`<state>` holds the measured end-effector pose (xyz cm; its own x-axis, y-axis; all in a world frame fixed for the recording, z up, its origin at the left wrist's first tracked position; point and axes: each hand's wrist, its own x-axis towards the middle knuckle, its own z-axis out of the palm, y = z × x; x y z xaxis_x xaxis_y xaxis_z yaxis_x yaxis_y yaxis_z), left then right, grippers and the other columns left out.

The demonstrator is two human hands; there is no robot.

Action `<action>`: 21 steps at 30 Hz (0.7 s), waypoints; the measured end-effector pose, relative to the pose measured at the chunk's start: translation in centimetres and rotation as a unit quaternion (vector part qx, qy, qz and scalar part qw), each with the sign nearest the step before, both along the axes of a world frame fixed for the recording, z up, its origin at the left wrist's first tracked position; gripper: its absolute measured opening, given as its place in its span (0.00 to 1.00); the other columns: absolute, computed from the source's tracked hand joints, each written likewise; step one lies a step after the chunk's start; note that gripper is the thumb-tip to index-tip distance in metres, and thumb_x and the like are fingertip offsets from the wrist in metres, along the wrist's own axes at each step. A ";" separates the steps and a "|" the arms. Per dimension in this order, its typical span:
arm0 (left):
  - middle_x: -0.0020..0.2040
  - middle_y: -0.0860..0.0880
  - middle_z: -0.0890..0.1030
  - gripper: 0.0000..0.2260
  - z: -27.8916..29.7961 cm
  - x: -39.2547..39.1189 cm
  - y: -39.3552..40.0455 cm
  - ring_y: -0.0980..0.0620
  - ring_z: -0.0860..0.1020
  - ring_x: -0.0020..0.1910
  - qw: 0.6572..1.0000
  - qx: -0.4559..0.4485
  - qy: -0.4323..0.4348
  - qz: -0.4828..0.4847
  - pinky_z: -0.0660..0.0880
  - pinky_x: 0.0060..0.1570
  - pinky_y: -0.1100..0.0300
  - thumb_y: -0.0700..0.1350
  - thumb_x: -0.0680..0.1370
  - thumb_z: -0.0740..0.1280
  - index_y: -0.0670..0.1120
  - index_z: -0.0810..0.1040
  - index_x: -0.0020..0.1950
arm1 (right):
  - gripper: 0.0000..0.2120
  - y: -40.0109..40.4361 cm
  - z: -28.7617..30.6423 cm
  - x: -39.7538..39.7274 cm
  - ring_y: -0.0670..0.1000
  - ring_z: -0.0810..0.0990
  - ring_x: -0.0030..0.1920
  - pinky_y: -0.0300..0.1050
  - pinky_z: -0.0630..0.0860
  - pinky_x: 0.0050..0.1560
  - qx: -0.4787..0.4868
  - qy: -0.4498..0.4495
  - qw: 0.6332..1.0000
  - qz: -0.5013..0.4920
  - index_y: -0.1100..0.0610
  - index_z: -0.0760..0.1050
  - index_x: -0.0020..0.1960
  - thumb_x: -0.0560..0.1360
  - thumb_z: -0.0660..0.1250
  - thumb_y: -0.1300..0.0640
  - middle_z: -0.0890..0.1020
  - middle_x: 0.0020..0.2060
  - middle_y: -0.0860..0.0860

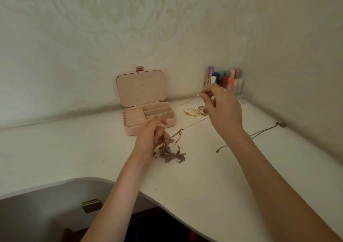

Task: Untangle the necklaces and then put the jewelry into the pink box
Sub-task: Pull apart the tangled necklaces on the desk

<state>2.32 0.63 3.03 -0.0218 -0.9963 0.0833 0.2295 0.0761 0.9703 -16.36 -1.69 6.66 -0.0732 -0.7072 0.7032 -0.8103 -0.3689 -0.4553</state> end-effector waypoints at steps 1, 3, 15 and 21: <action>0.18 0.53 0.58 0.12 0.0 0.1 0.0 0.53 0.68 0.19 1.000 -0.001 -0.008 0.007 0.74 0.27 0.61 0.42 0.82 0.58 0.44 0.71 0.39 | 0.06 0.0 0.0 0.0 0.44 0.69 0.32 0.36 0.62 0.30 -0.002 0.004 1.000 -0.006 0.54 0.76 0.51 0.80 0.61 0.54 0.76 0.37 0.44; 0.20 0.54 0.62 0.09 -0.1 0.1 -0.1 0.55 0.65 0.21 0.998 -0.009 -0.053 0.024 0.66 0.22 0.64 0.43 0.80 0.62 0.45 0.72 0.39 | 0.07 0.2 0.1 0.0 0.42 0.68 0.30 0.35 0.61 0.29 -0.009 -0.003 1.000 -0.011 0.54 0.76 0.51 0.80 0.61 0.53 0.74 0.35 0.43; 0.26 0.56 0.61 0.04 -2.0 1.2 -0.5 0.57 0.60 0.28 0.932 -0.146 -0.333 0.007 0.59 0.32 0.61 0.50 0.72 0.73 0.52 0.82 0.37 | 0.06 -0.3 0.3 -1.3 0.45 0.74 0.35 0.38 0.66 0.37 -0.049 -0.103 0.993 0.015 0.54 0.75 0.50 0.79 0.62 0.53 0.73 0.35 0.40; 0.30 0.58 0.72 0.07 -2.1 0.9 -0.5 0.56 0.70 0.32 0.906 -0.159 -0.388 0.052 0.68 0.36 0.56 0.55 0.70 0.71 0.55 0.80 0.34 | 0.05 -1.1 0.1 -1.7 0.55 0.72 0.46 0.45 0.71 0.42 -0.070 -0.158 0.984 0.039 0.41 0.70 0.47 0.75 0.58 0.43 0.74 0.34 0.39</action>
<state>3.20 0.15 0.96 -0.1038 -0.9245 0.3667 -0.5365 0.3625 0.7621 -18.05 -2.77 6.76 -0.2533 -0.6167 0.7454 -0.6022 -0.5026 -0.6204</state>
